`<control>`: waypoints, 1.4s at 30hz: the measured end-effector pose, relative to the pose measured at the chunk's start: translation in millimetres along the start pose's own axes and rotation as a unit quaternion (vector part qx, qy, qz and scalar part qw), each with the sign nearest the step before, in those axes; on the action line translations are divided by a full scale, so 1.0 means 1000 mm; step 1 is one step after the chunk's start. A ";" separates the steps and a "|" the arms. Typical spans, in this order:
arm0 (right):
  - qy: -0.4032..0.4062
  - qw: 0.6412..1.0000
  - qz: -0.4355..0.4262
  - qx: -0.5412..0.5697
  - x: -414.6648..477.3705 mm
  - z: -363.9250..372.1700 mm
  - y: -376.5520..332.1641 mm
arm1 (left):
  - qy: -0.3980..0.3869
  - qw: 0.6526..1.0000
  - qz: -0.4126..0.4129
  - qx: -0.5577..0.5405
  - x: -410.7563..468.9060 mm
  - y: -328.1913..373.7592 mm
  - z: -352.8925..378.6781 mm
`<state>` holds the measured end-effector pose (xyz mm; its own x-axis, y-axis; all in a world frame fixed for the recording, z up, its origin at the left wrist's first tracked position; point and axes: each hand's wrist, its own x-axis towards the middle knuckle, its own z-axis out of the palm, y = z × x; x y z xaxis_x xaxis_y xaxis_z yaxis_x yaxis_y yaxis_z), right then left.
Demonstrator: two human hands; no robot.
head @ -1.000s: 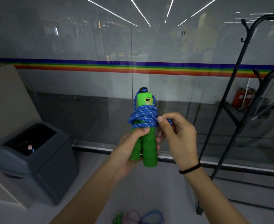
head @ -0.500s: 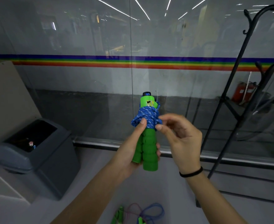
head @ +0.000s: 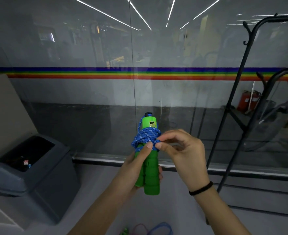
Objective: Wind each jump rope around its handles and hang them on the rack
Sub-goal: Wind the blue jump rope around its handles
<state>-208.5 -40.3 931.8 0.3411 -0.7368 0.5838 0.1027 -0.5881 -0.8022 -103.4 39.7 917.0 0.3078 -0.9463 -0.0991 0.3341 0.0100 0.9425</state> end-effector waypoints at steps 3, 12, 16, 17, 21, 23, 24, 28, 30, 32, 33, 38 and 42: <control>-0.033 0.999 0.039 0.015 0.003 -0.006 -0.002 | 0.004 1.000 -0.012 0.010 -0.001 -0.002 -0.001; -0.104 0.988 -0.045 -0.104 0.006 -0.008 -0.003 | 0.031 0.999 -0.015 0.034 -0.002 -0.003 -0.002; -0.102 0.982 -0.070 -0.145 0.007 -0.010 -0.005 | 0.036 0.998 0.003 0.046 -0.004 0.001 -0.002; -0.098 0.979 -0.085 -0.157 0.007 -0.010 -0.005 | 0.035 0.998 0.009 0.046 -0.004 0.003 -0.002; -0.086 0.973 -0.126 -0.171 0.007 -0.010 -0.008 | 0.026 0.999 0.018 0.042 -0.006 0.011 -0.001; -0.096 0.973 -0.129 -0.168 0.006 -0.011 -0.009 | 0.027 0.999 0.012 0.031 -0.008 0.012 -0.002; -0.106 0.970 -0.134 -0.175 0.006 -0.012 -0.010 | 0.027 0.999 0.006 0.024 -0.008 0.012 -0.002; -0.120 0.961 -0.151 -0.200 0.004 -0.015 -0.008 | 0.022 1.000 -0.012 0.003 -0.011 0.012 -0.001; -0.111 0.960 -0.150 -0.207 0.001 -0.013 -0.008 | 0.015 1.000 -0.014 0.001 -0.013 0.013 -0.001; -0.088 0.962 -0.144 -0.214 -0.002 -0.009 -0.008 | 0.004 1.000 -0.014 0.009 -0.013 0.013 0.000; -0.074 0.964 -0.138 -0.213 -0.003 -0.007 -0.008 | 0.000 1.000 -0.015 0.013 -0.014 0.013 0.001; -0.095 0.985 -0.063 -0.131 -0.001 -0.010 -0.011 | -0.024 0.998 -0.054 -0.026 -0.018 0.011 -0.001; -0.188 0.978 0.072 0.045 0.003 -0.023 -0.016 | -0.020 0.997 -0.070 -0.030 -0.020 0.010 -0.008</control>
<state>-230.6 -41.4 949.4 0.6766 -0.6241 0.3908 0.1048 -0.4438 -0.8900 -99.5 60.7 925.5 0.2200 -0.9516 -0.2145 0.4237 -0.1049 0.8997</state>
